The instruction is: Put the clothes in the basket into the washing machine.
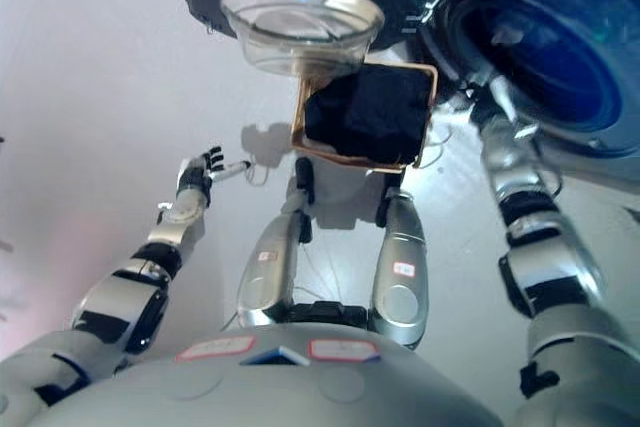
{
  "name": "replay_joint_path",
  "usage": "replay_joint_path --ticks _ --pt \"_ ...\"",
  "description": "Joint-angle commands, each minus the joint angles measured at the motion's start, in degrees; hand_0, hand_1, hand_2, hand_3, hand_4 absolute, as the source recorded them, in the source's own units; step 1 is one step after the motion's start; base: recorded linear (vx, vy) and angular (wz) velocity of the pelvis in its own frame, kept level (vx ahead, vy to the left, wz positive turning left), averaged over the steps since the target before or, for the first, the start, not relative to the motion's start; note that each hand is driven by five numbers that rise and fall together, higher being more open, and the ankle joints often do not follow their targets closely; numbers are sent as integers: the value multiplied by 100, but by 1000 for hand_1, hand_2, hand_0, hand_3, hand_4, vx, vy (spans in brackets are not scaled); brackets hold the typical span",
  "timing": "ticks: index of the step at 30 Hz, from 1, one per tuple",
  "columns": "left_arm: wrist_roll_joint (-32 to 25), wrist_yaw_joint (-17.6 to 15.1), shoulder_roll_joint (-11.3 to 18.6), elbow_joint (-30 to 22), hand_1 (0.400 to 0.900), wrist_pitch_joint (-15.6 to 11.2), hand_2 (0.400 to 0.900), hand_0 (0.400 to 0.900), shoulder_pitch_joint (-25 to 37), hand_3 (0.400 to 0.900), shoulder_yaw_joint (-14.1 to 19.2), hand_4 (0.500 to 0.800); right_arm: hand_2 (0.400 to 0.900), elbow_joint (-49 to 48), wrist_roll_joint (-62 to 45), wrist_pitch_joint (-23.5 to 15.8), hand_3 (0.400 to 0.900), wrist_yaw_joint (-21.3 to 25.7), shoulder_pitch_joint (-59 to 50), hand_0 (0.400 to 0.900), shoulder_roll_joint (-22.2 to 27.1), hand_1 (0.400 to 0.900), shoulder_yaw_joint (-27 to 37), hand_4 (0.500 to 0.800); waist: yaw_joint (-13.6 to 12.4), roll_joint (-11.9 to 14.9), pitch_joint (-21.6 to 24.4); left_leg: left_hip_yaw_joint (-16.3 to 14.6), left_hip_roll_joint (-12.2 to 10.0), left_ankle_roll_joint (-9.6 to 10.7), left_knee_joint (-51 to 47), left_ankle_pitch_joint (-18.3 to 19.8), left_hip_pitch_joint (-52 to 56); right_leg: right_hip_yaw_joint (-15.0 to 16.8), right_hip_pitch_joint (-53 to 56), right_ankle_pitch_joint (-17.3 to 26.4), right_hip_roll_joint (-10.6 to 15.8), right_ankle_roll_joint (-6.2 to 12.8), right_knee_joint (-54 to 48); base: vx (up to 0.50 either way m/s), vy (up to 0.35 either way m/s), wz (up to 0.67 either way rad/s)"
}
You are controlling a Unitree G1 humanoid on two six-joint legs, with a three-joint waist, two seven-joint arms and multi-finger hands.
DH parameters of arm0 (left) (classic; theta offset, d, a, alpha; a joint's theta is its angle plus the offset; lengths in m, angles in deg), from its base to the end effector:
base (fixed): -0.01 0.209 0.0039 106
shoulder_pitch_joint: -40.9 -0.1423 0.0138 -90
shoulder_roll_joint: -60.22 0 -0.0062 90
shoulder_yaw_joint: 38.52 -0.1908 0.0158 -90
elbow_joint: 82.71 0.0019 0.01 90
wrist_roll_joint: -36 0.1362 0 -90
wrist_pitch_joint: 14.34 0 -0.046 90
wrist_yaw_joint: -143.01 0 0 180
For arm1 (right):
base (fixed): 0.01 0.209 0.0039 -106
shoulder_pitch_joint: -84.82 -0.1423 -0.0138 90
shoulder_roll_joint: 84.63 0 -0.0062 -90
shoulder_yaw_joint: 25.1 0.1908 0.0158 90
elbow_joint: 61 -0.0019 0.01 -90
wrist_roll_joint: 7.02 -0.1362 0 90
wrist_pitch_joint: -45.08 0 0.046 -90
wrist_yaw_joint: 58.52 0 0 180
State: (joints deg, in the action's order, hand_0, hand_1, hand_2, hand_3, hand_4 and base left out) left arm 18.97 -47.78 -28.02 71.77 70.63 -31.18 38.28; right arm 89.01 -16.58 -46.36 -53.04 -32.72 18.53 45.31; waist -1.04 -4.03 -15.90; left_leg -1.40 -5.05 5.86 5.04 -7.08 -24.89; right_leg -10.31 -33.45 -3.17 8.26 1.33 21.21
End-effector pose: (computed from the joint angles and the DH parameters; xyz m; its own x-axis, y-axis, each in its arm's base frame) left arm 0.2011 0.2268 -0.0660 0.7250 0.3055 -0.6173 -0.1458 0.9440 0.2959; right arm 0.2554 -0.2673 -0.0041 0.8453 -0.2592 -0.4672 -0.0271 0.8525 -0.5220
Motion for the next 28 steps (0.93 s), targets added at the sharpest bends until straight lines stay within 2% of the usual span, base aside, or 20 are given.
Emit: replay_joint_path --ticks 1,7,11,12,13,14,16,17,18,19,20,23,28 --pt "250 4 10 412 900 -29 900 900 -122 900 225 800 900 272 72 -129 900 147 480 900 -207 900 153 800 62 146 493 102 81 39 -4 11 -9 42 700 590 93 484 -1053 81 36 -9" --pt "654 107 -86 693 900 112 900 900 -499 900 349 800 900 1147 175 38 900 164 1307 900 -722 900 666 800 144 269 802 23 91 -31 -88 251 789 51 1585 578 57 567 -1397 90 32 -11" --pt "810 132 -173 827 900 161 900 900 -703 900 410 800 900 1630 64 137 900 237 1683 900 -828 900 1158 800 217 284 1045 -52 91 -39 -228 362 1268 101 2036 596 50 635 -1650 85 28 -11" --pt "902 309 64 933 900 110 900 900 -1123 900 774 800 900 1649 -72 127 900 240 1813 900 -840 900 1443 800 149 288 1105 -74 91 -37 -266 364 1357 70 2149 598 62 649 -1725 95 4 -3" --pt "930 170 13 1024 900 190 900 900 -1045 900 680 800 900 1752 -37 154 900 307 1944 900 -807 900 1509 800 188 296 1176 -66 92 -40 -304 395 1440 85 2224 615 55 667 -1783 107 7 -6" --pt "974 202 6 1015 900 199 900 900 -1000 900 642 800 900 1768 -80 143 900 285 1986 900 -821 900 1554 800 224 289 1263 -112 92 -40 -353 408 1537 103 2303 625 48 683 -1829 99 9 -7" --pt "1171 194 -225 1026 900 248 900 900 -1332 900 578 800 900 1795 -103 178 900 340 2142 900 -928 900 1689 800 209 291 1348 -135 103 -54 -426 429 1698 91 2452 647 59 706 -1910 71 14 -4" --pt "1369 108 -312 967 900 157 900 900 -1424 900 460 800 900 1817 -168 145 900 334 2231 900 -1023 900 1749 800 208 309 1384 -162 104 -55 -472 433 1793 89 2540 650 61 714 -1952 65 -1 -1" --pt "1354 136 -379 1034 900 217 900 900 -1514 900 476 800 900 1882 -165 159 900 309 2305 900 -1017 900 1803 800 208 313 1428 -177 108 -59 -523 438 1876 84 2610 664 62 727 -2000 63 -9 8" --pt "927 321 -469 805 900 116 900 900 -1625 900 583 800 900 1922 -205 184 900 327 2330 900 -1039 900 1848 800 181 313 1474 -176 120 -62 -586 435 1940 60 2680 681 70 743 -2046 56 -10 9" --pt "1044 296 -510 827 900 132 900 900 -1726 900 537 800 900 1953 -201 200 900 318 2373 900 -1040 900 1889 800 186 304 1508 -192 110 -62 -651 426 2018 50 2754 691 72 753 -2095 51 -1 11" --pt "1148 314 -534 860 900 178 900 900 -1785 900 452 800 900 2041 -165 263 900 318 2438 900 -1086 900 1909 800 219 282 1603 -245 76 -31 -907 345 2226 17 2893 697 74 774 -2175 46 8 4" --pt "1385 221 -483 1015 900 270 900 900 -1811 900 514 800 900 2064 -231 288 900 336 2517 900 -1154 900 1952 800 253 342 1727 -286 60 -42 -952 387 2394 40 3081 661 57 780 -2234 43 -8 -3"
